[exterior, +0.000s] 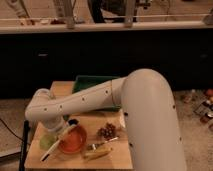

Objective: Place brush in red bowl

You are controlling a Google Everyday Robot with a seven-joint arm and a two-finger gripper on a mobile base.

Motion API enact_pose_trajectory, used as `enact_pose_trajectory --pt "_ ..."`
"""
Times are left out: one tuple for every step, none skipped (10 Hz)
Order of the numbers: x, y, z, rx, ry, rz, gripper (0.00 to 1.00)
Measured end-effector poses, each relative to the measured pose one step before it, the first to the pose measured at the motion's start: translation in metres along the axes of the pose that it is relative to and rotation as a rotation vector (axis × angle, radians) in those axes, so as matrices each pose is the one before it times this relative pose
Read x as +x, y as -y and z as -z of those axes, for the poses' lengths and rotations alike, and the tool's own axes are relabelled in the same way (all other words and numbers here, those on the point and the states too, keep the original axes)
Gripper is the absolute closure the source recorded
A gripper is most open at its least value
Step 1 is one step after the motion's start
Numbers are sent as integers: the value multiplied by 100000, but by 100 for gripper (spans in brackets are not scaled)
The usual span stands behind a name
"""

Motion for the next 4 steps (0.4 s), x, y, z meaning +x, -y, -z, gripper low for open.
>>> enact_pose_trajectory --pt "224 -245 129 1796 1877 1603 96" --pt "420 -261 190 3263 3525 1994 96" --pt "45 29 188 1982 2119 1480 96" --pt "8 -39 136 1329 1823 1502 96"
